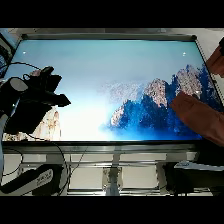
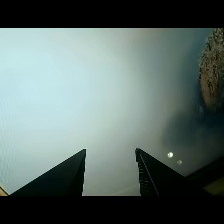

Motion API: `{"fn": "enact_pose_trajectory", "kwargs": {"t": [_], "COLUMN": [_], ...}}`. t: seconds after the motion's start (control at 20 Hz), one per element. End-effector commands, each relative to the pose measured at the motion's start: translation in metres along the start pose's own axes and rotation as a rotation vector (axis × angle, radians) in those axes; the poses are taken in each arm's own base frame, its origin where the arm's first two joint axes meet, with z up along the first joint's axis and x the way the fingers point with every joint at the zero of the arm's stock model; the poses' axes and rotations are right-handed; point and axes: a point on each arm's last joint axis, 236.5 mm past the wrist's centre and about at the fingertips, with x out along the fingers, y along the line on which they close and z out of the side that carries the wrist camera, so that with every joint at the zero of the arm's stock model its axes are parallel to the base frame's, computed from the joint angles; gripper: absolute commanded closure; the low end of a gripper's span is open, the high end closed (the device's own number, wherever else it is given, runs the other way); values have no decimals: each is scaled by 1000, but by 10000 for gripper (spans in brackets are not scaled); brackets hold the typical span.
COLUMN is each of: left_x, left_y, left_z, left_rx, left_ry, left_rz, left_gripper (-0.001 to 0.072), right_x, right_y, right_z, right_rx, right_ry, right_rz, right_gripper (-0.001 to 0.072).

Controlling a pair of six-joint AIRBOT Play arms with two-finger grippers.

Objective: Fold the clothes and pants, and hang the long-sleeved shirts on hangers.

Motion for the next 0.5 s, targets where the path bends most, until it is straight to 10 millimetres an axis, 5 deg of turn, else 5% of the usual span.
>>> {"fn": "enact_pose_trajectory", "kwargs": {"t": [0.0,0.1,0.2,0.25,0.45], "left_x": [0,0,0,0,-4], "left_y": [1,0,0,-1,18], "left_z": [0,0,-2,-5,-42], "left_rx": [-1,-1,-1,0,46], "left_ry": [0,1,7,22,178], "left_rz": [1,1,-2,-8,69], "left_gripper": [329,329,330,330,332], "right_x": [-21,-51,-85,-99,-128], "right_y": [52,108,173,204,303], "right_z": [2,1,-16,-35,-131], "right_rx": [-50,-129,-269,-357,-714], "right_ry": [-58,-129,-170,-166,-103], "right_rz": [171,322,475,528,586], "right_gripper": [243,373,650,701,701]}}
